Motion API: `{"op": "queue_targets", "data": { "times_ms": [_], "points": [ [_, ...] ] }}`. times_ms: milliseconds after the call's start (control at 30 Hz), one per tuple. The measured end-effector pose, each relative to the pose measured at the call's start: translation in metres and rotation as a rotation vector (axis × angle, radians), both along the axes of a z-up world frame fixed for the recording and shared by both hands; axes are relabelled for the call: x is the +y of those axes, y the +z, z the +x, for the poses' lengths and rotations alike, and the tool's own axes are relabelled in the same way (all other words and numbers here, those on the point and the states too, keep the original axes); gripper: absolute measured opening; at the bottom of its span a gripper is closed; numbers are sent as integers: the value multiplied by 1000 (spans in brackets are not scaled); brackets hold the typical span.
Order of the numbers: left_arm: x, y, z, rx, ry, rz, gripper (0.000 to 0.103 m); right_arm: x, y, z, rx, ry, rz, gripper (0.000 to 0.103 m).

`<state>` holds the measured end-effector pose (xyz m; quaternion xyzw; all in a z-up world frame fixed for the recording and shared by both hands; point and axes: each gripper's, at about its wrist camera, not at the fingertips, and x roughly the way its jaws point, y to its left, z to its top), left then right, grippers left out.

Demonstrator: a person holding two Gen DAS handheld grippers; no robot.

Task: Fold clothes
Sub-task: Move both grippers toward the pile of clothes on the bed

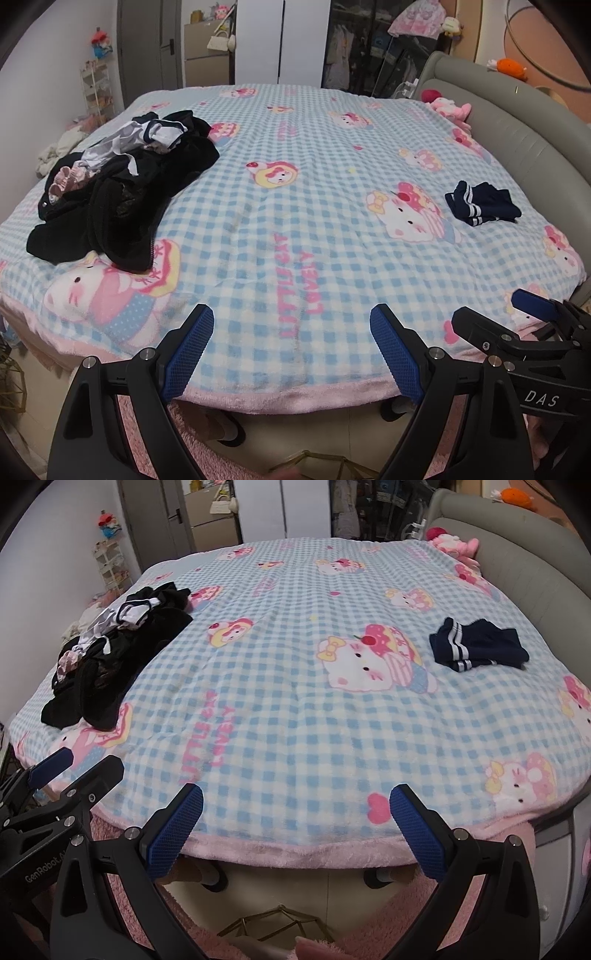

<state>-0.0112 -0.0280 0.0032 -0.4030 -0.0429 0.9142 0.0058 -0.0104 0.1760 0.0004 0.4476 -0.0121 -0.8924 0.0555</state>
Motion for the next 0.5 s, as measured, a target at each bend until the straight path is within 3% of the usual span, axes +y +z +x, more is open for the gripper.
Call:
{"op": "queue_targets", "data": {
  "times_ms": [300,500],
  "points": [
    [-65,7,-26,23,47,47,87,-47,27,-26,76,193,45,102],
    [-109,12,-44,39,79,78,84,-109,41,-74,139,334,-4,102]
  ]
}}
